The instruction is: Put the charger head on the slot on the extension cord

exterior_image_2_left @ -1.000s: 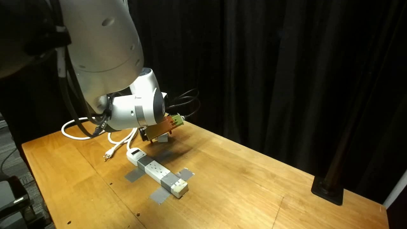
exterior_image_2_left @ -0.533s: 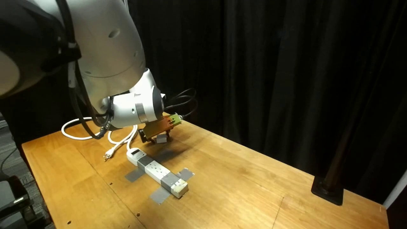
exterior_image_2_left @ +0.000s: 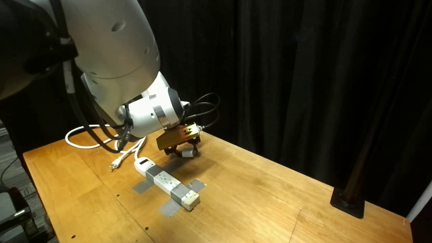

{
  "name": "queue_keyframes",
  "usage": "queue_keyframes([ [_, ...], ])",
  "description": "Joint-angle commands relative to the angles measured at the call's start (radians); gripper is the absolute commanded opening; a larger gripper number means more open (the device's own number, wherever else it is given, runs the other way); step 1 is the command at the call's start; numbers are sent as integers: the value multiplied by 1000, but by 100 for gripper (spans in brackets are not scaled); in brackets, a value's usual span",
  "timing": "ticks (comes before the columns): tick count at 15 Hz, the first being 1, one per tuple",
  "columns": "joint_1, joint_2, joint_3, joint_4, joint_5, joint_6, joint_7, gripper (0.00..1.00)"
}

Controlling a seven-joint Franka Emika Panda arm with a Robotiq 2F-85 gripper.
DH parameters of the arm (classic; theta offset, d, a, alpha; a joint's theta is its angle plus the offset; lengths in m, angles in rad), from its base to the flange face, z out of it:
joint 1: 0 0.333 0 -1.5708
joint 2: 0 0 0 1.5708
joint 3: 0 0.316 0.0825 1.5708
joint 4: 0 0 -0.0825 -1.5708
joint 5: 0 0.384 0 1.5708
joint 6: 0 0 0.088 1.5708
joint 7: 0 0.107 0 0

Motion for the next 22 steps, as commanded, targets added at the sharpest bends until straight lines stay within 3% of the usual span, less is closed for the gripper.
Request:
queue_keyframes([
  [1, -104, 5, 49, -46, -69, -112, 170, 47],
  [7, -242, -59, 125, -89, -76, -202, 438, 47],
  [15, -308, -149, 188, -108, -122, -213, 858, 47],
  [16, -314, -158, 195, -114, -154, -196, 924, 93],
  [19, -335, -173, 213, -144, -285, -175, 973, 100],
  [22, -411, -189, 274, -200, -366, -137, 832, 100],
])
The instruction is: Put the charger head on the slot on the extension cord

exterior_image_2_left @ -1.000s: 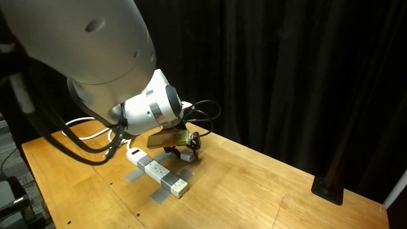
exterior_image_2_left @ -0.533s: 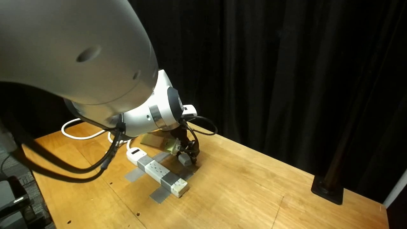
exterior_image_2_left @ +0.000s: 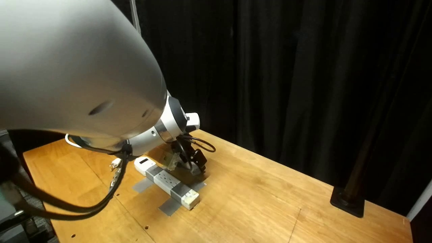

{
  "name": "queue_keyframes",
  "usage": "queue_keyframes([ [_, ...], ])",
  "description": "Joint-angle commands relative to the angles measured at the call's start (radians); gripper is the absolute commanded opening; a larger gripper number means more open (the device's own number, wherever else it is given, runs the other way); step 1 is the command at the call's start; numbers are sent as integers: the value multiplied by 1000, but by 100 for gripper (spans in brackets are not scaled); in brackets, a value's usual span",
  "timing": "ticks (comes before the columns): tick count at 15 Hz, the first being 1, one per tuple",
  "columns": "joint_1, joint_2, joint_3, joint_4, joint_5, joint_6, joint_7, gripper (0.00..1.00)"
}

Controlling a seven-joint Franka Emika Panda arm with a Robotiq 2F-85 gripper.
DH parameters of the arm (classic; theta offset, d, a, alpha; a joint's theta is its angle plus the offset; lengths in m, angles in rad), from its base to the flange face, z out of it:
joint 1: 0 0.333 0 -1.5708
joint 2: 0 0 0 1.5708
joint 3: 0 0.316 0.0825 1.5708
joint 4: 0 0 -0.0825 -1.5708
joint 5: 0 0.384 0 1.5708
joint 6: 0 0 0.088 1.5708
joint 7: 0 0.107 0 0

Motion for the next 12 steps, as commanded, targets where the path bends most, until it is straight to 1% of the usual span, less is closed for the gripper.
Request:
queue_keyframes([
  [1, -121, -34, 103, -75, -61, 43, -164, 100],
  [2, -150, -34, 129, -85, -39, 49, -244, 100],
  [3, -148, 17, 116, -86, 28, 105, -316, 100],
  [4, -165, 26, 126, -90, 73, 135, -394, 100],
  [5, -173, 42, 117, -95, 129, 173, -472, 100],
  [7, -184, 25, 95, -86, 207, 226, -635, 100],
  [9, -188, -12, 81, -72, 247, 242, -789, 100],
  [10, -204, -65, 100, -66, 238, 208, -862, 100],
  [12, -186, -96, 92, -46, 263, 192, -997, 100],
])
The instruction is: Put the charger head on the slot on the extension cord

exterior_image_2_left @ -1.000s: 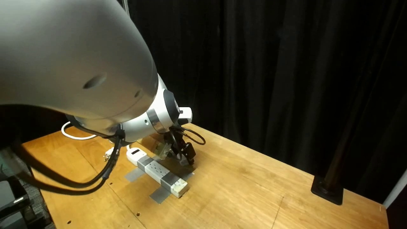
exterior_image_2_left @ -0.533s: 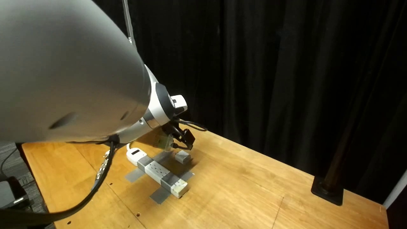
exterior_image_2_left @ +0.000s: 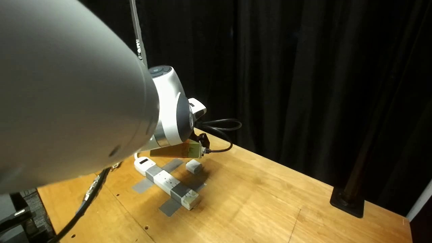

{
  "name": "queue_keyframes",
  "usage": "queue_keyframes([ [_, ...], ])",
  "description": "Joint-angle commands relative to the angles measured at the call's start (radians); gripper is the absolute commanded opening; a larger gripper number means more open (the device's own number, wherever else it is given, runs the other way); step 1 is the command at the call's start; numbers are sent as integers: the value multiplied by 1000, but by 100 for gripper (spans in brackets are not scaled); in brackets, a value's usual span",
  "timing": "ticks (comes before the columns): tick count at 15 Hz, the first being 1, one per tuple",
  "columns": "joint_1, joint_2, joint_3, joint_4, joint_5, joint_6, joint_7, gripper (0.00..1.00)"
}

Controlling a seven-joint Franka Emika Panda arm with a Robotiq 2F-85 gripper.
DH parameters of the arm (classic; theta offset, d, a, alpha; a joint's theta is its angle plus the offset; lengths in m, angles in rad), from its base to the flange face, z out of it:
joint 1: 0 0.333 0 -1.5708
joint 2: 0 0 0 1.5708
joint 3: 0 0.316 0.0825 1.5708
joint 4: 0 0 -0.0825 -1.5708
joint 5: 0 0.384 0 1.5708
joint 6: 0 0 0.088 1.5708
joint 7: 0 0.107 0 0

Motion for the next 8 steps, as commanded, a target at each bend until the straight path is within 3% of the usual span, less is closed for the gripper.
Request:
queue_keyframes([
  [1, 5, -100, 14, 34, 56, -21, -263, 100],
  [8, 31, -190, 63, 76, 225, -120, -722, 100],
])
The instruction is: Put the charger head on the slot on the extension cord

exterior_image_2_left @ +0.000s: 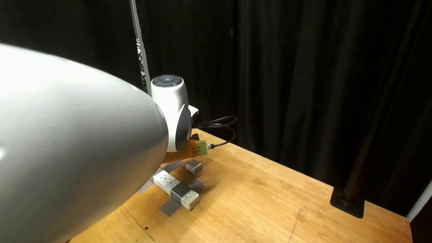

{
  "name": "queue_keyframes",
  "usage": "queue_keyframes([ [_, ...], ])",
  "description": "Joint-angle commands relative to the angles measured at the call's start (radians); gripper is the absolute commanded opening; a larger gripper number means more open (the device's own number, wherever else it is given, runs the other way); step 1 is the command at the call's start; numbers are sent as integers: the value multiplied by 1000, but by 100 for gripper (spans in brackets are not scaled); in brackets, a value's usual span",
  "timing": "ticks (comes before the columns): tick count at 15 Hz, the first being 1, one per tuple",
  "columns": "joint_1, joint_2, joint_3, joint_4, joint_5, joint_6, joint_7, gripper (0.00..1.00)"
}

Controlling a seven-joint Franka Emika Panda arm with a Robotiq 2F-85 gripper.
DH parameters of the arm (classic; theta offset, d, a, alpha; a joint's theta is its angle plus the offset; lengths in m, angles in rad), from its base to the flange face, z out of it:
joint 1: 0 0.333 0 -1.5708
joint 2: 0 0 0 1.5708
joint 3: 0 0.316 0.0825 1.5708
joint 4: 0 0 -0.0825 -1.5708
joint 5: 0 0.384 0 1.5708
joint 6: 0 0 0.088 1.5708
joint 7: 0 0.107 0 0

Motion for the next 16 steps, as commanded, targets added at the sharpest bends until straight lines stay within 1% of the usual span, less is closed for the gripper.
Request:
queue_keyframes([
  [1, 5, -70, 58, 44, 116, -79, -263, 100],
  [2, 2, -80, 74, 53, 151, -105, -333, 100],
  [3, -21, -131, 114, 64, 152, -177, -402, 100],
  [7, -39, -213, 200, 150, 234, -419, -669, 100],
  [8, -25, -132, 150, 96, 188, -334, -536, 100],
  [9, -31, -149, 167, 116, 205, -377, -589, 100],
  [10, -33, -156, 170, 127, 215, -387, -615, 100],
  [15, -36, -170, 172, 134, 218, -395, -638, 100],
  [16, -27, -168, 179, 151, 211, -411, -666, 100],
])
